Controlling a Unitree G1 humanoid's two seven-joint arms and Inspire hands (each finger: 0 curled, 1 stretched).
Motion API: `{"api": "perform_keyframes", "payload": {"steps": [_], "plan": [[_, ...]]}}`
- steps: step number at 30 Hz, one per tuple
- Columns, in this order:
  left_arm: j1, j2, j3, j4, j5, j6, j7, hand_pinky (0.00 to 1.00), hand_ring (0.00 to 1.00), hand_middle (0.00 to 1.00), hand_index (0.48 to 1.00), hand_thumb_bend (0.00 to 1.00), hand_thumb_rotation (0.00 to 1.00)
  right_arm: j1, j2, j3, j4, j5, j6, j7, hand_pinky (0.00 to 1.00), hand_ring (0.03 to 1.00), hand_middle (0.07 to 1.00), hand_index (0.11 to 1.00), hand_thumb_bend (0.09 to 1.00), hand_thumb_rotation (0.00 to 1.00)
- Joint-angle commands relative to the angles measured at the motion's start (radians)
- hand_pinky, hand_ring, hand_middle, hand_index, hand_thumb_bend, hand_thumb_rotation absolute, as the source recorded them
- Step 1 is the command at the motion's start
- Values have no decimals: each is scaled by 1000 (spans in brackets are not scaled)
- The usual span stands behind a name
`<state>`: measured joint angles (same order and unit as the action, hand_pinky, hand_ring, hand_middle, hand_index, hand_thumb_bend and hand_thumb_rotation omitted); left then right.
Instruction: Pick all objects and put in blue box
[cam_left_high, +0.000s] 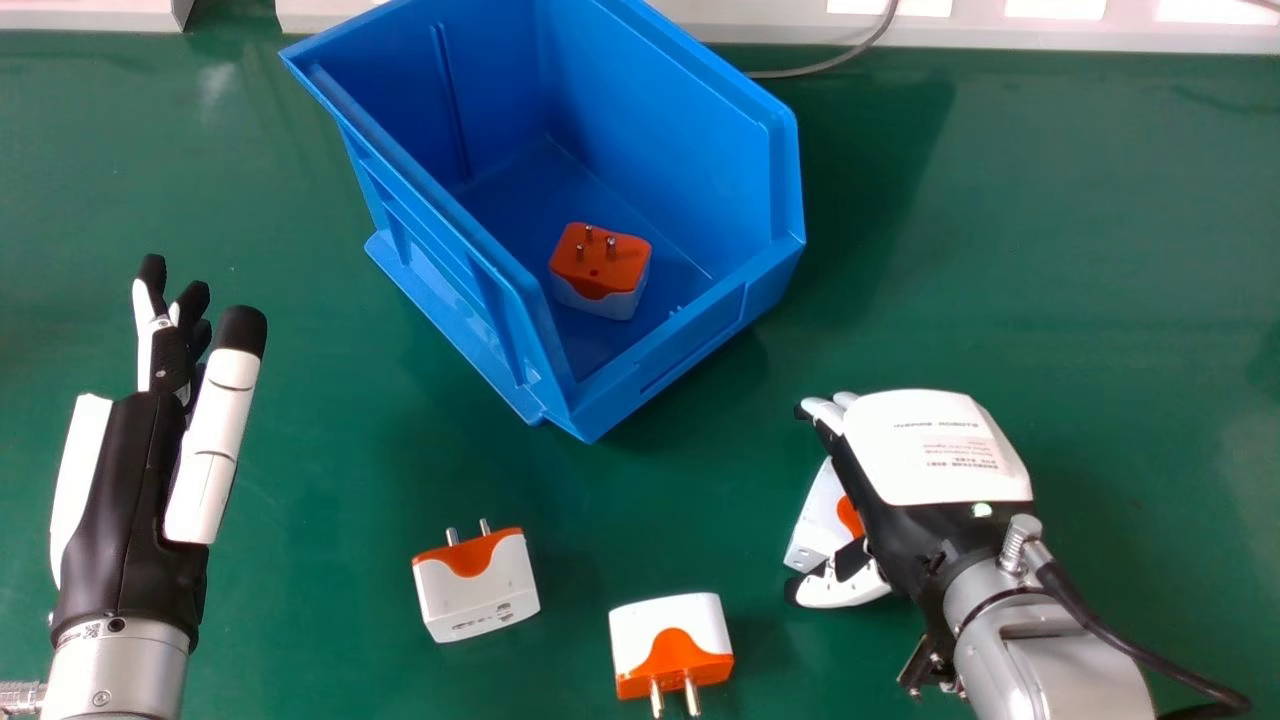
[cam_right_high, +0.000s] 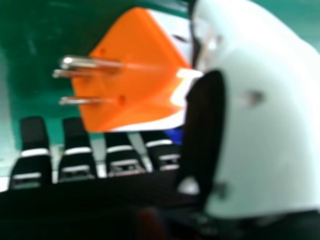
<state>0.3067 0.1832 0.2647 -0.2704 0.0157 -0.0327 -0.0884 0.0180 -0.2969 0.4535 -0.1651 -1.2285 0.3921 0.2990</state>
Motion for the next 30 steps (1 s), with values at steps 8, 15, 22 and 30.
{"api": "perform_keyframes", "payload": {"steps": [8, 15, 22, 30], "plan": [[3, 26, 20, -32, -24, -12, -13, 1000, 1000, 1000, 1000, 748, 1000, -38, 2, 9, 31, -15, 22, 43, 752, 823, 853, 833, 449, 239], [8, 30, 24, -46, -28, 4, -16, 1000, 1000, 1000, 1000, 754, 1000, -60, 32, 11, 33, -11, 64, 65, 391, 445, 497, 566, 511, 58], [11, 32, 31, -60, -37, 23, -22, 1000, 1000, 1000, 1000, 777, 1000, -59, 75, -18, 54, 70, 85, 15, 324, 407, 468, 528, 515, 15], [11, 34, 34, -65, -41, 33, -25, 1000, 1000, 1000, 1000, 777, 1000, -55, 79, -21, 47, 103, 89, -14, 232, 356, 461, 559, 501, 3]]}}
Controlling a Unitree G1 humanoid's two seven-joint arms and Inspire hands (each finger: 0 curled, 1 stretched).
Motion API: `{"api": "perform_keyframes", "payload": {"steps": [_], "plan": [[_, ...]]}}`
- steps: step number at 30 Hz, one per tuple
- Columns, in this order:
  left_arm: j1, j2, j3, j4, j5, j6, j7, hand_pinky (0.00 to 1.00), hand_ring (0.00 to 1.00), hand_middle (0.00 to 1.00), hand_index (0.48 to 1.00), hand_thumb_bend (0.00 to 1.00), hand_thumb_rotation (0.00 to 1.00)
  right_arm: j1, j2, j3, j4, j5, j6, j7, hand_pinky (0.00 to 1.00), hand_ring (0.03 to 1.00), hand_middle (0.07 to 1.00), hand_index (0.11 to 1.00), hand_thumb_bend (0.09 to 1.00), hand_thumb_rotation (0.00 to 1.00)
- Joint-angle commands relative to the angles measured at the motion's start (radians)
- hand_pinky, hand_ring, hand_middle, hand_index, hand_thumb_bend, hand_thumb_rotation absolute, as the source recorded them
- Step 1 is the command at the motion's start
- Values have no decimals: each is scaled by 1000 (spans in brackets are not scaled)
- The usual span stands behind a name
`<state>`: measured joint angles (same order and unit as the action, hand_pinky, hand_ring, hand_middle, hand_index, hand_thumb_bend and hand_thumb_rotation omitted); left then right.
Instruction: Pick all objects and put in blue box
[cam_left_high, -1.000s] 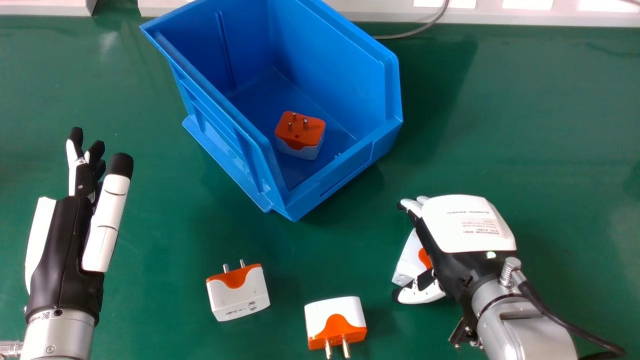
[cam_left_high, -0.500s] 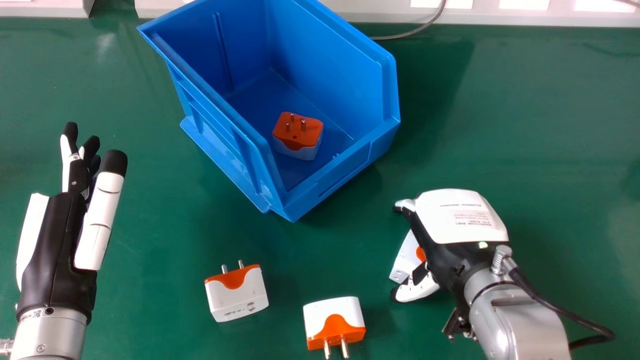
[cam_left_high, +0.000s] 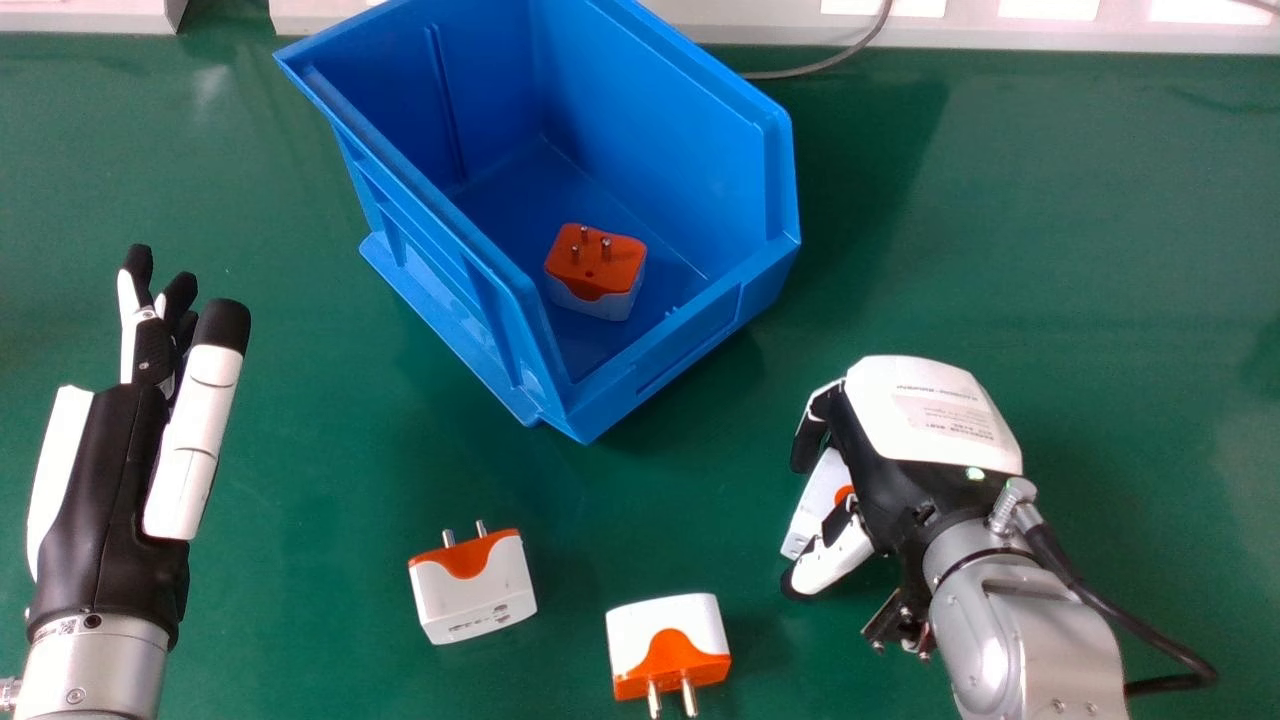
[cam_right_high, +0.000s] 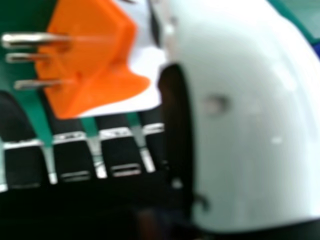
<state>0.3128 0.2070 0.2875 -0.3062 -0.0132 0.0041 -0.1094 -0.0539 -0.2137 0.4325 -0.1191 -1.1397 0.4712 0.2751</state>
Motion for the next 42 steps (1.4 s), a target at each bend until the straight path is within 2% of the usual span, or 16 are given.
{"api": "perform_keyframes", "payload": {"steps": [1, 12, 17, 22, 26, 29, 32, 38, 42], "plan": [[6, 10, 11, -31, -12, -3, -4, 1000, 1000, 1000, 1000, 775, 1000, 17, -7, 0, -1, 17, 8, 11, 223, 350, 461, 563, 499, 1], [3, 9, 11, -34, -17, 0, -5, 1000, 1000, 1000, 1000, 772, 1000, 48, -5, -8, -95, 10, 32, 35, 236, 347, 470, 573, 497, 0], [3, 8, 10, -39, -19, 8, -6, 1000, 1000, 1000, 1000, 785, 1000, 114, -7, -26, -250, 23, 34, 73, 194, 371, 495, 515, 508, 0], [-8, 10, 10, -34, -19, 20, -6, 1000, 1000, 1000, 1000, 791, 1000, 122, -20, -42, -357, 31, 5, 85, 159, 384, 503, 497, 510, 0], [-18, 11, 7, -28, -16, 29, -4, 1000, 1000, 1000, 1000, 795, 1000, 79, -30, -63, -416, 78, -89, 37, 135, 393, 503, 491, 511, 0], [-24, 10, 6, -28, -16, 37, -3, 1000, 1000, 1000, 1000, 805, 1000, 42, -36, -80, -416, 105, -143, 17, 86, 381, 465, 502, 509, 0], [-29, 6, 5, -25, -15, 37, 0, 1000, 1000, 1000, 1000, 803, 1000, -49, -34, -89, -393, 103, -199, -18, 74, 377, 455, 506, 509, 0], [-25, 1, 0, -31, -9, 42, 6, 1000, 1000, 1000, 1000, 793, 1000, -238, -12, -93, -291, 131, -276, -71, 66, 379, 456, 511, 509, 0], [-21, -2, -3, -38, -9, 45, 9, 1000, 1000, 1000, 1000, 782, 1000, -344, 4, -80, -202, 137, -305, -89, 66, 382, 460, 511, 509, 0]]}}
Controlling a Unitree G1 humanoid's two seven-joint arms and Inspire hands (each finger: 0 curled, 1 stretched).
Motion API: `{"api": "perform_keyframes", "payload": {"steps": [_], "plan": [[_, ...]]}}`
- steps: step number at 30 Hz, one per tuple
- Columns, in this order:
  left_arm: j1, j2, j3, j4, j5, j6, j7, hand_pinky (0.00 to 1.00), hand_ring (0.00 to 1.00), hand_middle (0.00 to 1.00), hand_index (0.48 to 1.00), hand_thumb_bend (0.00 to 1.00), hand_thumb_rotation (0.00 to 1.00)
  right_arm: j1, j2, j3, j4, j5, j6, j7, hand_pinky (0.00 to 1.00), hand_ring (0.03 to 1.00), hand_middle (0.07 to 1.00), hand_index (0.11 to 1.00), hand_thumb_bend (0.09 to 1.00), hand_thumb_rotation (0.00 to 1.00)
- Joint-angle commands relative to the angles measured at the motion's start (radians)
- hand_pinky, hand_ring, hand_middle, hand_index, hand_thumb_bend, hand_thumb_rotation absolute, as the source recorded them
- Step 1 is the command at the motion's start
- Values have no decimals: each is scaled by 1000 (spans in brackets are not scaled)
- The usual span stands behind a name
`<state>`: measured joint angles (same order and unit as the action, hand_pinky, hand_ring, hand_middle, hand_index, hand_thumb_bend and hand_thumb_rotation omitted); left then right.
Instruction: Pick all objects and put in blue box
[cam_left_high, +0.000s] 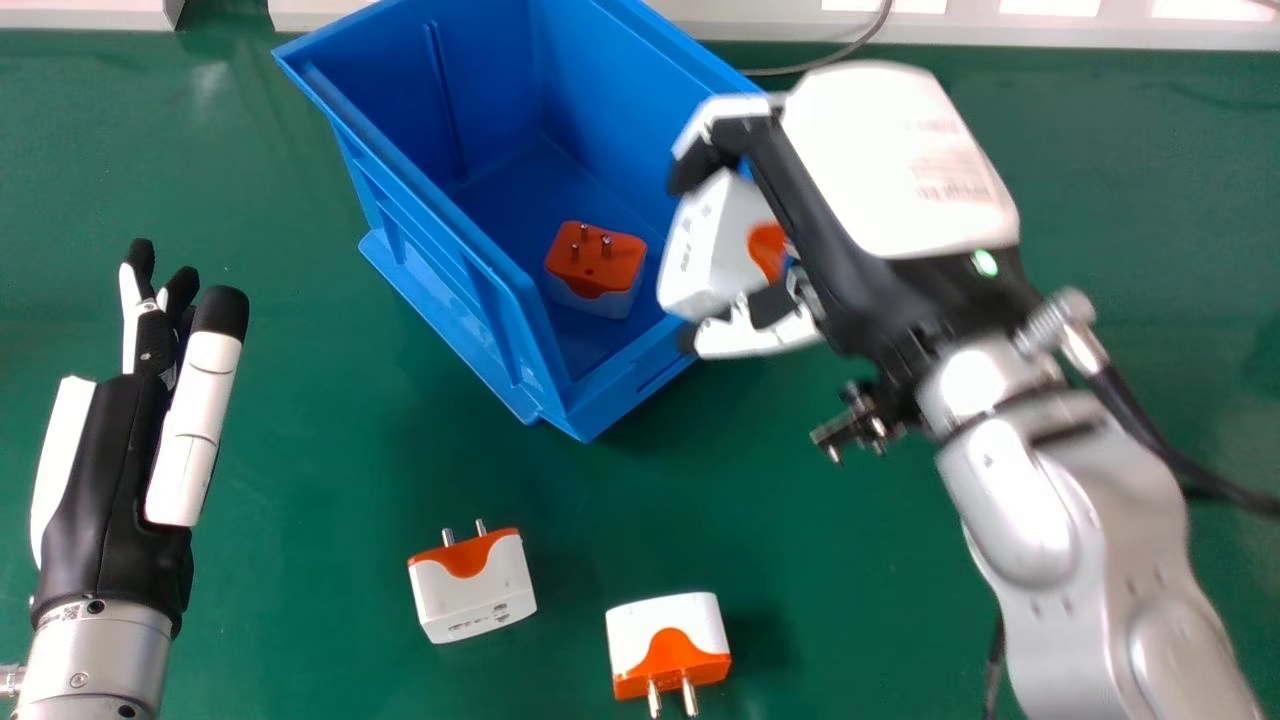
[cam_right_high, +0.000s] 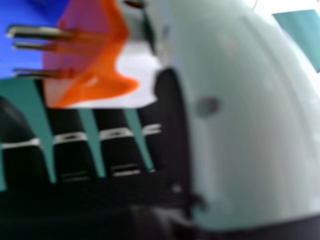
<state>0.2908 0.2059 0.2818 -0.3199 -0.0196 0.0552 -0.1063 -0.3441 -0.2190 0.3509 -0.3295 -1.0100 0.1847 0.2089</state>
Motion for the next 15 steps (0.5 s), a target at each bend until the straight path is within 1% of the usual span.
{"api": "perform_keyframes", "payload": {"steps": [1, 6, 9, 10, 13, 15], "plan": [[2, 0, 3, -24, -2, -8, 7, 1000, 1000, 1000, 1000, 780, 1000, -79, 15, 6, 30, 6, -21, -23, 68, 384, 467, 506, 509, 0], [16, 0, 0, -28, 2, -26, 5, 1000, 1000, 1000, 1000, 774, 1000, -231, 44, 28, 210, 16, -43, -43, 96, 385, 490, 490, 509, 0], [20, 1, 0, -28, -3, -32, 0, 1000, 1000, 1000, 1000, 773, 1000, -299, 54, 41, 304, 24, -49, -57, 99, 380, 491, 489, 509, 0], [22, 2, 0, -29, -3, -32, -1, 1000, 1000, 1000, 1000, 772, 1000, -325, 59, 47, 348, 27, -54, -67, 129, 392, 488, 508, 506, 0], [26, 3, 1, -30, -2, -35, -3, 1000, 1000, 1000, 1000, 771, 1000, -378, 67, 64, 447, 32, -69, -99, 200, 396, 513, 520, 504, 0], [28, 3, 1, -33, -1, -36, -2, 1000, 1000, 1000, 1000, 769, 1000, -414, 74, 78, 523, 33, -79, -125, 255, 421, 537, 535, 493, 0]]}}
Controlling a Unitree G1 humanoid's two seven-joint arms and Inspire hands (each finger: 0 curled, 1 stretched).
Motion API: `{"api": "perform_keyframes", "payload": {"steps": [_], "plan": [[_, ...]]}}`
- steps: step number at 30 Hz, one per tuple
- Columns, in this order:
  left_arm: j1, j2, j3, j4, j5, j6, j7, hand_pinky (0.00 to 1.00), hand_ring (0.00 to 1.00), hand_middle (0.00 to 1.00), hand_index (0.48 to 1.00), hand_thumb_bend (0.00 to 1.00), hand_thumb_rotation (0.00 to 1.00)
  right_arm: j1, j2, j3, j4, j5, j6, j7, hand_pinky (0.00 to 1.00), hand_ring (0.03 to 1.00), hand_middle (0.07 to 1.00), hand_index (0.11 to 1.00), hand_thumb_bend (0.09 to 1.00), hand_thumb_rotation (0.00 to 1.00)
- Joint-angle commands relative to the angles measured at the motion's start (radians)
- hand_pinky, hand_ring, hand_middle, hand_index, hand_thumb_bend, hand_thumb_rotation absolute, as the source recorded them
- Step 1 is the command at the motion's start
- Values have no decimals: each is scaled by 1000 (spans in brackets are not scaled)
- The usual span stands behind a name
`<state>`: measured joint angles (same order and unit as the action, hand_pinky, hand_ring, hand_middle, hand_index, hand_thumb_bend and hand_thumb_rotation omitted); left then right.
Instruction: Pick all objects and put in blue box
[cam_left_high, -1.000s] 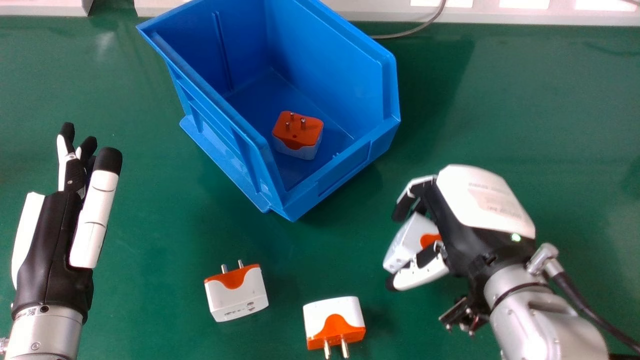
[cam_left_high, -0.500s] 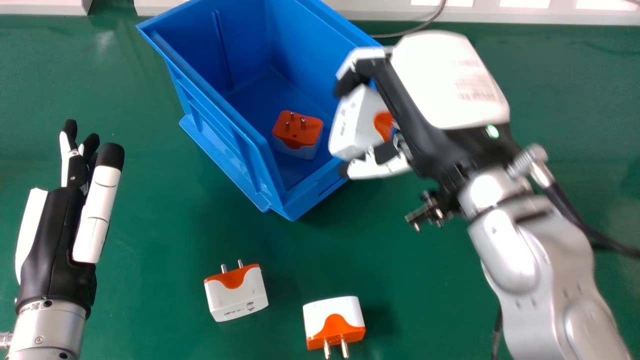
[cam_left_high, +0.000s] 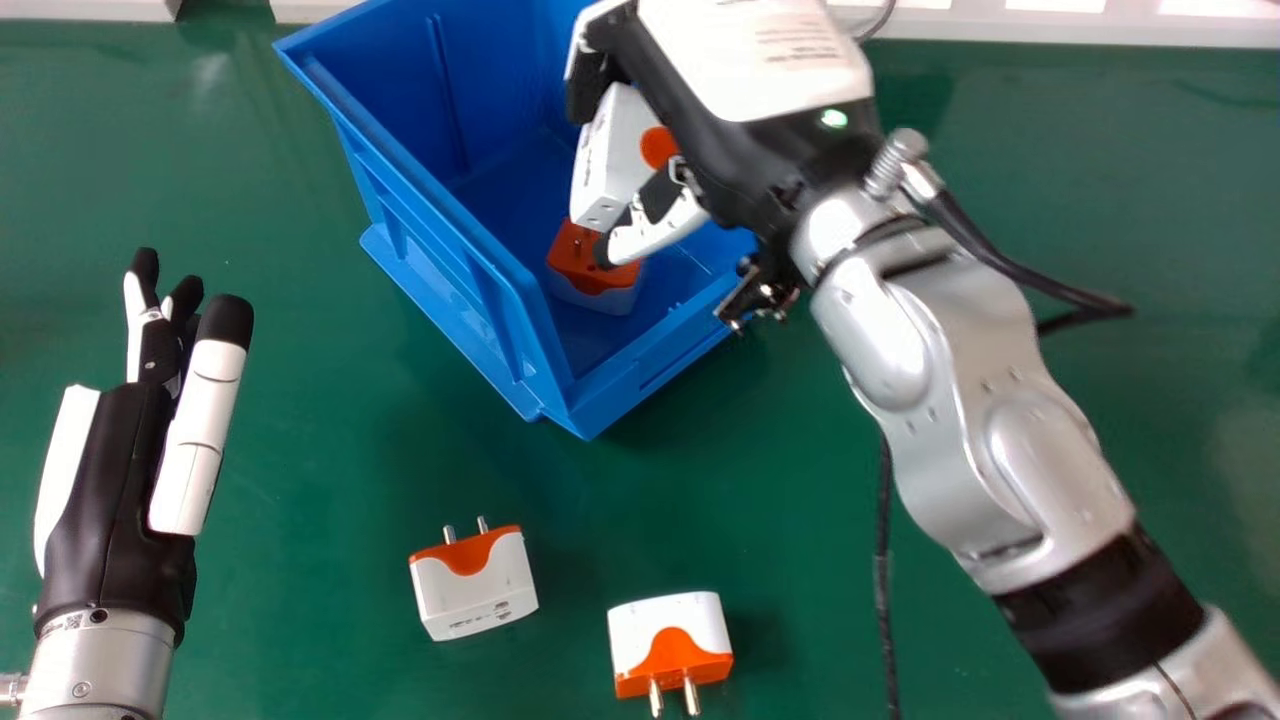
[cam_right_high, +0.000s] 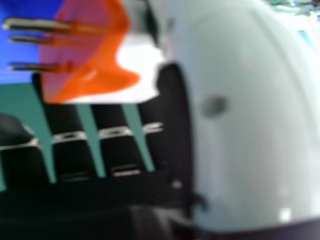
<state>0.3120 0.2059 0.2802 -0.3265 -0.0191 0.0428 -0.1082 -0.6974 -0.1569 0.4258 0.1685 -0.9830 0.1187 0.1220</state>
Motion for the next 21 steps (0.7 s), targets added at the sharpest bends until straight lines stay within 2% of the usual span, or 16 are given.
{"api": "perform_keyframes", "payload": {"steps": [1, 7, 14, 18, 21], "plan": [[8, 2, 2, -28, -2, -23, 1, 1000, 1000, 1000, 1000, 767, 1000, -83, 18, 13, 73, 4, -18, -53, 269, 429, 542, 539, 490, 0], [18, -4, -2, -46, 0, -18, 6, 1000, 1000, 1000, 1000, 765, 1000, -197, 37, 61, 306, -1, -47, -143, 276, 433, 542, 544, 488, 0], [20, -7, -1, -56, -7, -7, 6, 1000, 1000, 1000, 1000, 762, 1000, -287, 55, 122, 494, -10, -61, -219, 299, 431, 531, 519, 491, 0], [31, -13, -5, -76, -6, 4, 7, 1000, 1000, 1000, 1000, 763, 1000, -311, 72, 134, 557, 3, -57, -255, 313, 429, 522, 498, 494, 0], [32, -13, -6, -78, -3, 6, 7, 1000, 1000, 1000, 1000, 763, 1000, -295, 75, 125, 549, 23, -63, -282, 317, 427, 510, 511, 495, 0]]}}
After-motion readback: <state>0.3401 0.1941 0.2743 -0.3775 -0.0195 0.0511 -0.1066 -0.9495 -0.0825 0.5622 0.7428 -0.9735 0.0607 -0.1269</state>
